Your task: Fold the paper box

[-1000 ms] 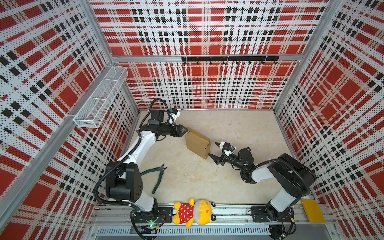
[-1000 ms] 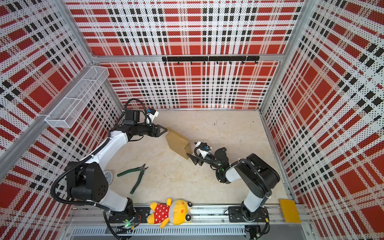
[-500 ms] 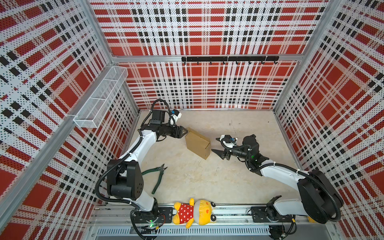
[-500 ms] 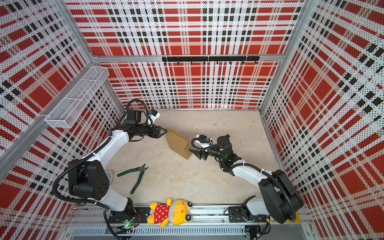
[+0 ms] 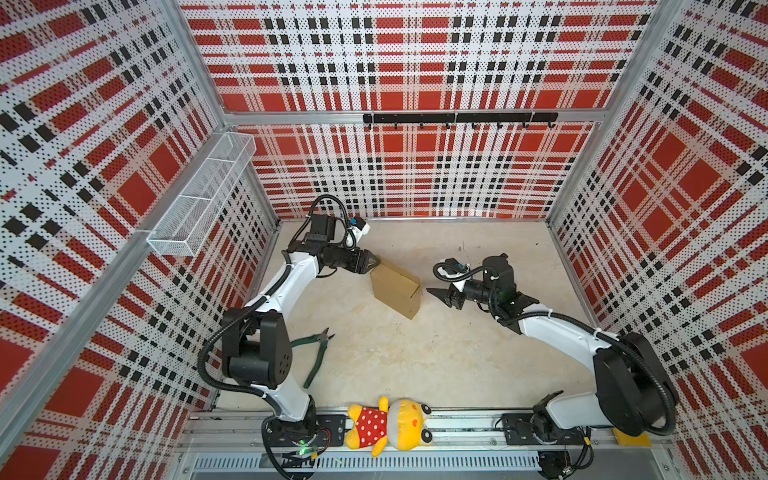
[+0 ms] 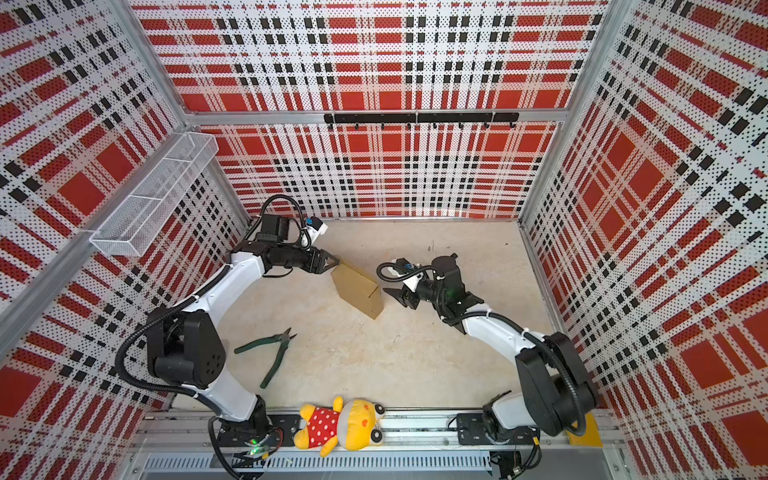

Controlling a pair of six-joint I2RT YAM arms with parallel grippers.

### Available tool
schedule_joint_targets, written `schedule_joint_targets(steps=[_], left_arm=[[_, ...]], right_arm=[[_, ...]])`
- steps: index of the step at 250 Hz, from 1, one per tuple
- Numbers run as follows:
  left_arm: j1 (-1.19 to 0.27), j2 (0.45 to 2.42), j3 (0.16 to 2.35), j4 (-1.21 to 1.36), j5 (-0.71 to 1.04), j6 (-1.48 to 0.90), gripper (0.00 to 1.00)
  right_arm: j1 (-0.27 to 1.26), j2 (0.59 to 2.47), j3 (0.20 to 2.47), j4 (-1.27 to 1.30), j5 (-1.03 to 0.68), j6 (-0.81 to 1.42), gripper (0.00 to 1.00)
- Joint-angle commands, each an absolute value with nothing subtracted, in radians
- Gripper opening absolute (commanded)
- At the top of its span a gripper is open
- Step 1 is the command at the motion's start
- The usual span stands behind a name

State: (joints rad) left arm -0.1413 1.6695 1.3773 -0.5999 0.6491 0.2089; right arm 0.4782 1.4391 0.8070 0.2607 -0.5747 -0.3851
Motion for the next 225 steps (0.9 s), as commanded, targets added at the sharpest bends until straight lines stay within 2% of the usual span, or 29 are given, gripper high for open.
schedule_joint_targets(steps=[1,36,63,114,199,225], left_arm=[[-0.149,1.677,1.406,-0.629,0.664,0.230,0.57],[-0.152,1.674,1.406,-0.641,0.676,0.214,0.48],[-0.153,1.639,1.365,-0.598,0.672,0.197,0.34],[-0.157,1.625,1.351,-0.578,0.670,0.162,0.24],[-0.164,1.632,1.352,-0.563,0.686,0.138,0.18],[-0.166,1.636,1.354,-0.575,0.687,0.140,0.16]], right_arm=[[0.480,1.474,0.852,0.256,-0.606,-0.419,0.59],[0.492,1.503,0.883,0.230,-0.607,-0.430,0.58],[0.502,1.512,0.887,0.238,-0.622,-0.433,0.58],[0.518,1.532,0.897,0.262,-0.618,-0.418,0.58],[0.534,1.558,0.912,0.295,-0.613,-0.403,0.54],[0.538,1.564,0.919,0.297,-0.600,-0.386,0.50]])
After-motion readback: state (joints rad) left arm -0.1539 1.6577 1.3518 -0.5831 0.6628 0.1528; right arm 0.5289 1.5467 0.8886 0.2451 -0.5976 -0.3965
